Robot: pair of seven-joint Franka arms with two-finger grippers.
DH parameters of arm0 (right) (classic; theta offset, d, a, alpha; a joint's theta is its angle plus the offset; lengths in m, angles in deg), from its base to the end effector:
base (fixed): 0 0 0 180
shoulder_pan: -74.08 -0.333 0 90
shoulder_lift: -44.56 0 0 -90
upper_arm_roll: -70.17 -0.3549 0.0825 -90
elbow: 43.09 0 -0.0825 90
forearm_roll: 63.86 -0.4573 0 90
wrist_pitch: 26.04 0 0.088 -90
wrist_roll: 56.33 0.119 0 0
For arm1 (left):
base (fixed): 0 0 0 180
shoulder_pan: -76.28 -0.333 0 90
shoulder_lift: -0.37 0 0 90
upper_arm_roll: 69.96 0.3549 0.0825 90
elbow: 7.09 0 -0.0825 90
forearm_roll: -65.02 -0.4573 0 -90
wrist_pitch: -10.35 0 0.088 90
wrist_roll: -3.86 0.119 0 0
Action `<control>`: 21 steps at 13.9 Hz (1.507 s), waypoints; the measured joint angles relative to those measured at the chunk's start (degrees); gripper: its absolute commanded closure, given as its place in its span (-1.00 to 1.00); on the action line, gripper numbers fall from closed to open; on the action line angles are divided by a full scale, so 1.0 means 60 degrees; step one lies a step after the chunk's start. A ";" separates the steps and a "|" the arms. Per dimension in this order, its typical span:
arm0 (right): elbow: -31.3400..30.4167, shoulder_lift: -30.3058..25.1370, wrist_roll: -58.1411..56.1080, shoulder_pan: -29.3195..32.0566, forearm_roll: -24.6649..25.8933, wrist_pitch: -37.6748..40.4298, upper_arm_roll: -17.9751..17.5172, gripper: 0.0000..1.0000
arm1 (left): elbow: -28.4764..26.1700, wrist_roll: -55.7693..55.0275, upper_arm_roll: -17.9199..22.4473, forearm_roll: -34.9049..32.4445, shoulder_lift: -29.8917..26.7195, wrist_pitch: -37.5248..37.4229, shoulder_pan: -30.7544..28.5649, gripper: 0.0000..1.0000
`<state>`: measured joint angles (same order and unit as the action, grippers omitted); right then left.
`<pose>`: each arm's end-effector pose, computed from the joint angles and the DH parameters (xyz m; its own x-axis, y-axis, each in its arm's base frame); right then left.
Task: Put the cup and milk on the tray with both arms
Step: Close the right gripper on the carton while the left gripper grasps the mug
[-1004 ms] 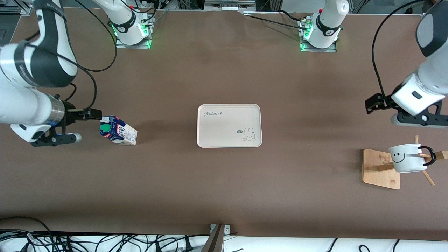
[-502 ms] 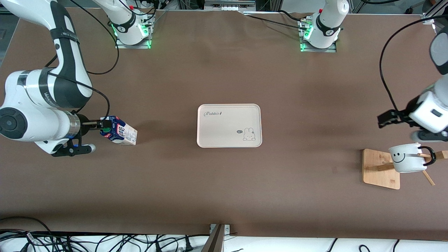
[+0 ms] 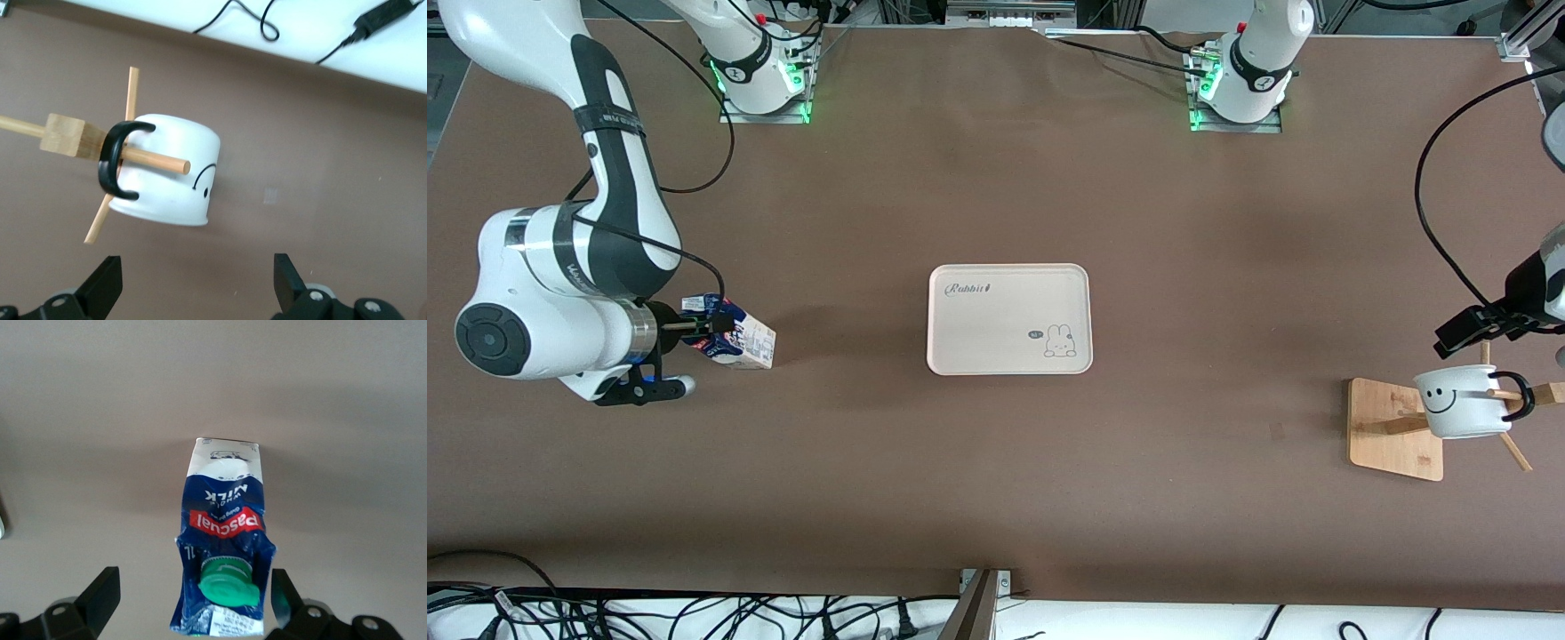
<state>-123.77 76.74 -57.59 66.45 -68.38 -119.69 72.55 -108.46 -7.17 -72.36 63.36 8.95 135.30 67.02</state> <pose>0.7518 0.0832 0.3469 0.9393 0.1021 -0.3275 0.0879 -0.9945 -0.0578 0.7029 0.0873 0.5011 0.9218 0.2892 0.2581 0.2918 -0.9560 0.0289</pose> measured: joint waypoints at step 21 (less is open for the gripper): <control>-0.0138 0.0049 -0.1009 0.0138 0.0078 0.0098 0.0124 -1.00 | -0.3373 -0.0173 -0.0252 0.2688 0.0365 0.7139 -0.0513 -0.96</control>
<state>-124.60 77.03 -63.65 67.28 -67.91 -119.10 73.29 -128.69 -8.21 -73.87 79.49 11.14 178.14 63.94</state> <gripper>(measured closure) 0.000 0.000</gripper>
